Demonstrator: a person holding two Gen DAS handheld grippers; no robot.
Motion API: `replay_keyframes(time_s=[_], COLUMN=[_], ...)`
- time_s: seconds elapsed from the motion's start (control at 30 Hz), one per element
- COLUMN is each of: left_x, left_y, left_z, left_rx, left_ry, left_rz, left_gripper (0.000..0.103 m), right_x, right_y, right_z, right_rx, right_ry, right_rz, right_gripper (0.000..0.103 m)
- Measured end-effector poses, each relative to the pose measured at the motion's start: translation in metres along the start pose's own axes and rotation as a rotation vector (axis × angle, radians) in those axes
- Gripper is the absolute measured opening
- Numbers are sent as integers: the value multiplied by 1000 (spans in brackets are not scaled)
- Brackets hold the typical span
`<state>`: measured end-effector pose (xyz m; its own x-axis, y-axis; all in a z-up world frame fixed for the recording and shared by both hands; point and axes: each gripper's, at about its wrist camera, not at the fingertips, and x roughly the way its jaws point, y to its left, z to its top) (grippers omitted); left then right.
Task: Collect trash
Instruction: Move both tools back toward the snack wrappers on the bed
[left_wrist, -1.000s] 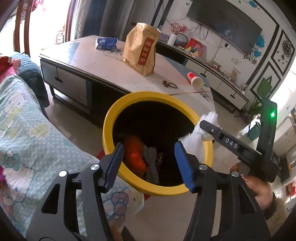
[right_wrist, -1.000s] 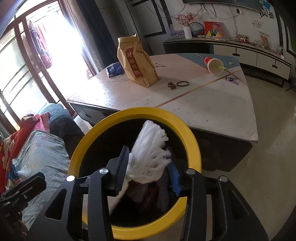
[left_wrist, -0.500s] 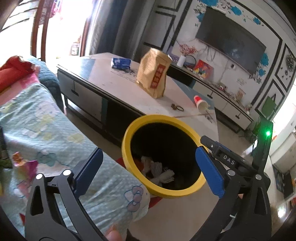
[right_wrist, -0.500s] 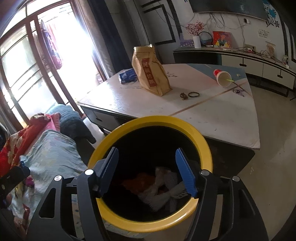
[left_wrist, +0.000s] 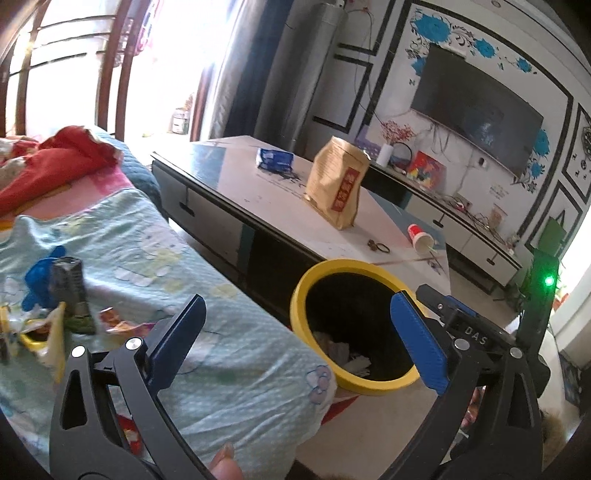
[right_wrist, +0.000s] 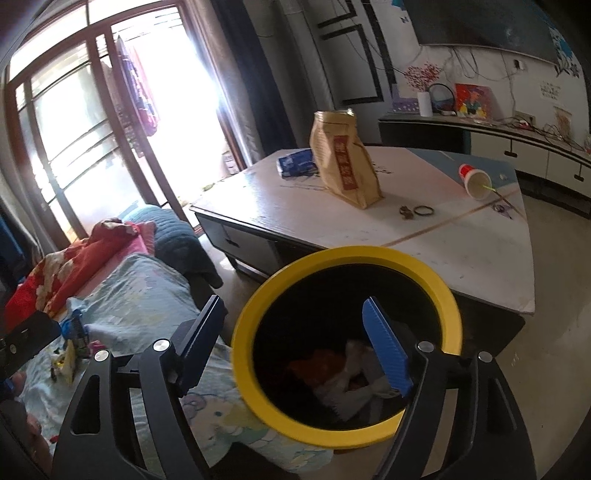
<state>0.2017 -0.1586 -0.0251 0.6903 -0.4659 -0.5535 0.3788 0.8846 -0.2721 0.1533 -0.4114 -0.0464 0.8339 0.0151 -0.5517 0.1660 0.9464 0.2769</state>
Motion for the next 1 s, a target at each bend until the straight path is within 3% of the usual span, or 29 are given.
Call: replay_keyframes(time_s=[1.0], left_x=[-66], left_y=[78], left_z=[-3], left_rx=[-122], left_ry=[-111], left_rz=[113], left_gripper=[92], right_x=[-18], right_y=[101], right_z=[-17], right_rx=[-172], right_ry=[34], right_rz=[161], right_gripper=[78])
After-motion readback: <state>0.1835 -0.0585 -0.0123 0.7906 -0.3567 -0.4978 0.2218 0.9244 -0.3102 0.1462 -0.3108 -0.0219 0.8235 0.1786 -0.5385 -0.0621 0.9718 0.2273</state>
